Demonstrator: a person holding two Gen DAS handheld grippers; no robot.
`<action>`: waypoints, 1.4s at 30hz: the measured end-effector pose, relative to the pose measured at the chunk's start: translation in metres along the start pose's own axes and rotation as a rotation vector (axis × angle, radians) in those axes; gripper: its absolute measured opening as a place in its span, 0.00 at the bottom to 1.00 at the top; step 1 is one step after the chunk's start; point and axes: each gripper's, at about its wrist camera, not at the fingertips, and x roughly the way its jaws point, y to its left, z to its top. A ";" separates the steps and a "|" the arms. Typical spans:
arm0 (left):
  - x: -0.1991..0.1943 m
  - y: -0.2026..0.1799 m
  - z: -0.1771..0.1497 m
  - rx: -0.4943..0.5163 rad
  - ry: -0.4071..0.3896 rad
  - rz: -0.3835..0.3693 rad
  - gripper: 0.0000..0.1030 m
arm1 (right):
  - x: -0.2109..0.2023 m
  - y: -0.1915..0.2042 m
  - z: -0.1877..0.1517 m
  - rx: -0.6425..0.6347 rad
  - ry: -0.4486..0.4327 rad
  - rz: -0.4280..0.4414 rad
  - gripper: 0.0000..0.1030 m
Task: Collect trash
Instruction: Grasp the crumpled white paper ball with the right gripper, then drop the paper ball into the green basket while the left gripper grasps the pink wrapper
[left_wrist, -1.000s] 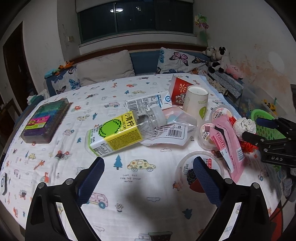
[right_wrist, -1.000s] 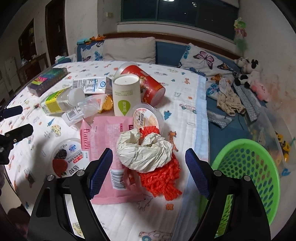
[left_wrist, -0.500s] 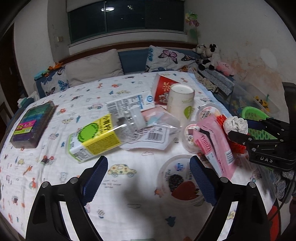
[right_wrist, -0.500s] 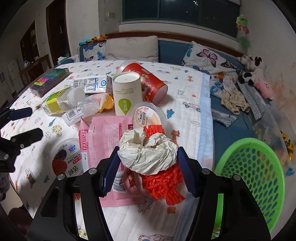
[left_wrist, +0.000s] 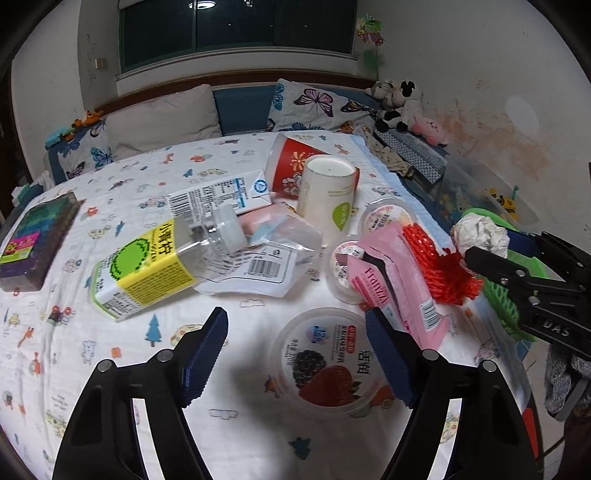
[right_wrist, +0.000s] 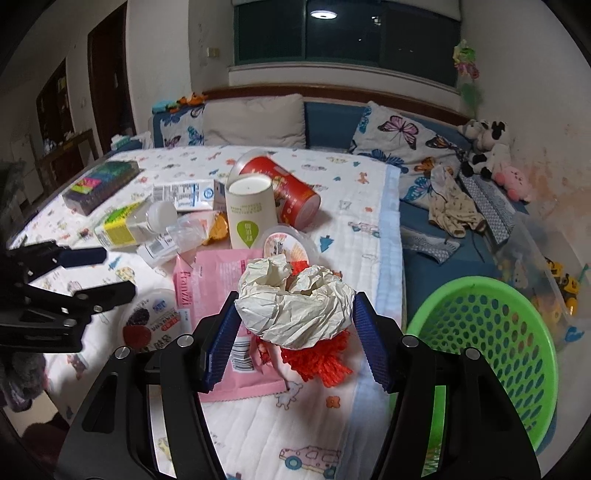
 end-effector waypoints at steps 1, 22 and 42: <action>0.001 -0.001 0.000 0.000 0.002 -0.008 0.73 | -0.003 0.000 0.000 0.004 -0.007 -0.002 0.60; 0.049 -0.033 0.014 -0.045 0.116 -0.179 0.70 | -0.043 -0.048 -0.033 0.129 -0.039 -0.103 0.60; 0.057 -0.044 0.007 -0.084 0.152 -0.261 0.23 | -0.045 -0.091 -0.078 0.244 0.011 -0.182 0.60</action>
